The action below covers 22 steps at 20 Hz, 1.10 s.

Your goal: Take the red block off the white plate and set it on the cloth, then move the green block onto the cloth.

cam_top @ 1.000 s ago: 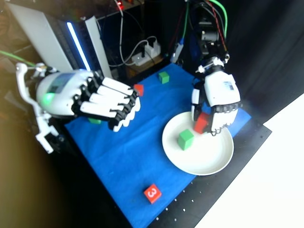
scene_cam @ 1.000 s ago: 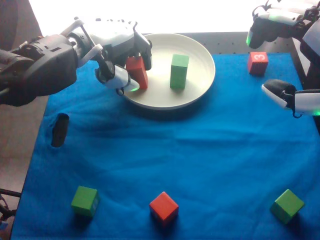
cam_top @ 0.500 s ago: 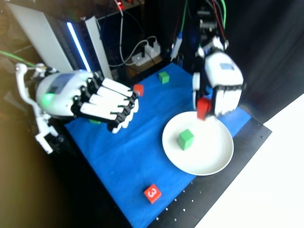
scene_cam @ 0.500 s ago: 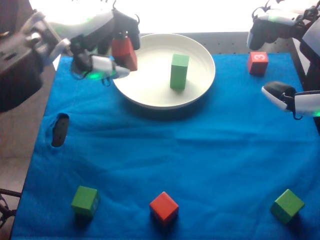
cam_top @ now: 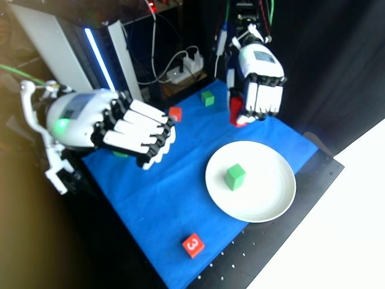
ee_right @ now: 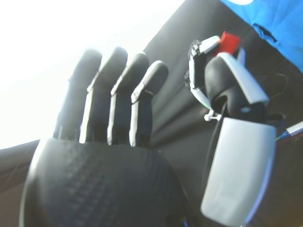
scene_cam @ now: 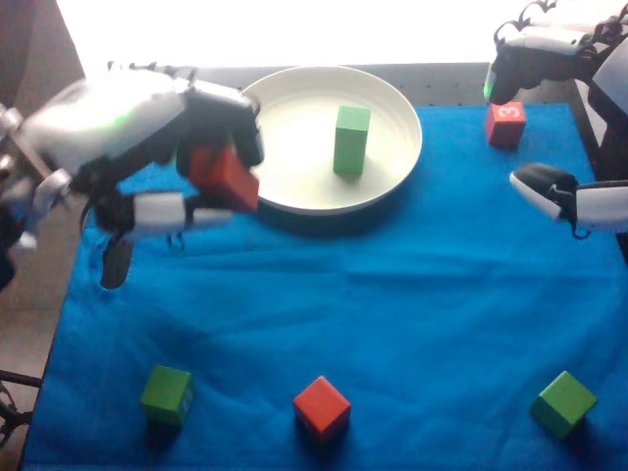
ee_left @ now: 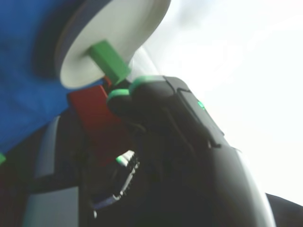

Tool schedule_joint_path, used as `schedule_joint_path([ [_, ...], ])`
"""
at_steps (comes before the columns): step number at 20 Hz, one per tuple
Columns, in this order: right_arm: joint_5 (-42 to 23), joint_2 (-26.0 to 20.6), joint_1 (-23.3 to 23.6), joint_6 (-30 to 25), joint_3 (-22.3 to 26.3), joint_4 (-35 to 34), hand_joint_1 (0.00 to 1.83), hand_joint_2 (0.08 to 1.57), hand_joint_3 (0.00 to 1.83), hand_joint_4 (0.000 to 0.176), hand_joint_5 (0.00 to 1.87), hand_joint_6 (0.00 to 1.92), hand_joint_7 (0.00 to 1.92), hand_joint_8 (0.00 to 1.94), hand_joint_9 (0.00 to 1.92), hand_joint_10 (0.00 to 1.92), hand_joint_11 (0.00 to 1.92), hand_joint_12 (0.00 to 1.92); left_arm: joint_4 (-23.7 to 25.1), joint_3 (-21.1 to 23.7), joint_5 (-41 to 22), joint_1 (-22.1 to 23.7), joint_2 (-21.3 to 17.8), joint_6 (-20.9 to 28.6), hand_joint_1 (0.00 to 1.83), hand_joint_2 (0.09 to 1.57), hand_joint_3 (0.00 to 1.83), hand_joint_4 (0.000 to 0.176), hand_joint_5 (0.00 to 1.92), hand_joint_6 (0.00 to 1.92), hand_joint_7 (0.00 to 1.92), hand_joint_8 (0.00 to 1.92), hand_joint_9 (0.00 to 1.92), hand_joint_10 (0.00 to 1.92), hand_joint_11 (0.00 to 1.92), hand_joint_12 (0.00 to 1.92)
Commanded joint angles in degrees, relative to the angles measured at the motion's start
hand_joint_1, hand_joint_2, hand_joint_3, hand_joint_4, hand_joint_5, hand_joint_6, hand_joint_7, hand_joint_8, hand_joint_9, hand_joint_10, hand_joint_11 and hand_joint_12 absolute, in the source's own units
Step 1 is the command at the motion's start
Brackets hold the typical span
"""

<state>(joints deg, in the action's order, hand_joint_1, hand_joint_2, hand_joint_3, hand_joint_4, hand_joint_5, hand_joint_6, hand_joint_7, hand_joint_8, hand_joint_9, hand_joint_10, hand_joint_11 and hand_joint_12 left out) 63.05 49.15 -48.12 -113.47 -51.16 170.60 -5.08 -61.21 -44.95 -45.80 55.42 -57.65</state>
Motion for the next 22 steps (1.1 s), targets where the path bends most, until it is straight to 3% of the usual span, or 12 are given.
schedule_joint_path([
  [1,6.8,0.1,0.3,0.1,0.1,1.8,1.12,0.57,0.70,0.000,0.61,1.04,0.57,1.25,0.52,1.47,0.45,1.87,0.0,0.1,-8.8,0.5,-0.3,0.6,1.22,1.18,0.00,0.000,0.77,1.16,0.94,1.26,0.90,1.26,0.74,1.67],
  [4,6.8,0.1,0.2,0.1,0.2,1.6,1.10,0.57,0.71,0.000,0.60,1.00,0.58,1.23,0.52,1.51,0.44,1.91,0.7,2.1,-9.2,-1.5,-1.2,0.7,1.20,1.21,0.00,0.000,0.73,1.20,0.88,1.36,0.83,1.32,0.64,1.74],
  [6,6.8,0.1,0.1,0.1,0.2,1.6,1.12,0.58,0.66,0.000,0.60,1.01,0.60,1.21,0.54,1.49,0.44,1.88,1.1,3.1,-9.1,-2.8,-1.3,0.7,1.21,1.20,0.00,0.000,0.75,1.17,0.91,1.32,0.84,1.26,0.67,1.63],
  [8,6.8,0.1,0.1,0.1,0.2,1.6,1.08,0.61,0.62,0.000,0.61,1.00,0.64,1.17,0.59,1.42,0.47,1.81,1.5,3.6,-8.2,-3.3,-1.1,0.7,1.35,1.18,0.00,0.000,0.74,1.11,0.85,1.26,0.89,1.40,0.74,1.55],
  [10,6.8,0.1,0.1,0.1,0.2,1.5,1.03,0.64,0.61,0.000,0.61,0.99,0.64,1.17,0.57,1.44,0.46,1.83,2.6,4.3,-7.2,-3.8,-1.0,0.7,1.35,1.19,0.00,0.000,0.71,1.25,0.80,1.26,0.85,1.40,0.71,1.52],
  [13,6.8,0.1,0.1,0.1,0.2,1.5,1.04,0.64,0.64,0.000,0.61,1.00,0.61,1.23,0.55,1.49,0.46,1.84,3.3,4.5,-5.6,-3.8,-1.0,0.7,1.35,1.19,0.00,0.000,0.77,1.30,0.81,1.16,0.82,1.38,0.62,1.51],
  [14,6.8,0.1,0.1,0.1,0.2,1.5,1.04,0.64,0.65,0.000,0.61,1.00,0.61,1.24,0.54,1.49,0.45,1.86,3.5,4.5,-5.1,-3.8,-1.0,0.7,1.19,1.22,0.00,0.000,0.76,1.39,0.78,1.23,0.67,1.13,0.47,1.55],
  [15,6.8,0.1,0.1,0.1,0.2,1.5,1.05,0.63,0.66,0.000,0.62,0.99,0.62,1.23,0.56,1.48,0.48,1.85,3.6,4.5,-5.1,-3.8,-1.0,0.8,1.07,1.24,0.00,0.000,0.74,1.36,0.68,0.88,0.59,1.02,0.30,1.62],
  [16,6.8,0.1,0.1,0.1,0.2,1.5,1.06,0.62,0.66,0.000,0.63,0.99,0.63,1.22,0.56,1.48,0.48,1.85,3.7,4.5,-5.0,-3.8,-1.0,0.8,0.97,1.18,0.00,0.000,0.59,0.92,0.67,0.70,0.53,0.95,0.17,1.63],
  [18,6.8,0.1,0.1,0.1,0.2,1.5,1.08,0.63,0.61,0.000,0.61,0.96,0.61,1.20,0.54,1.45,0.44,1.83,3.8,4.5,-4.7,-3.8,-1.0,0.9,0.85,1.11,0.00,0.000,0.60,0.46,0.66,0.39,0.43,0.81,0.08,1.61],
  [20,6.8,0.1,0.1,0.1,0.2,1.4,1.05,0.65,0.58,0.000,0.63,0.94,0.65,1.16,0.59,1.43,0.48,1.81,3.8,4.4,-4.6,-3.8,-1.0,0.9,0.75,1.08,0.00,0.000,0.63,0.30,0.63,0.13,0.36,0.52,0.00,1.48],
  [22,6.8,0.1,0.1,0.1,0.2,1.4,1.09,0.67,0.55,0.000,0.60,0.94,0.60,1.18,0.52,1.44,0.40,1.84,3.5,4.3,-4.8,-3.9,-0.9,0.9,0.66,1.05,0.00,0.000,0.62,0.20,0.57,0.01,0.36,0.31,0.00,1.32],
])
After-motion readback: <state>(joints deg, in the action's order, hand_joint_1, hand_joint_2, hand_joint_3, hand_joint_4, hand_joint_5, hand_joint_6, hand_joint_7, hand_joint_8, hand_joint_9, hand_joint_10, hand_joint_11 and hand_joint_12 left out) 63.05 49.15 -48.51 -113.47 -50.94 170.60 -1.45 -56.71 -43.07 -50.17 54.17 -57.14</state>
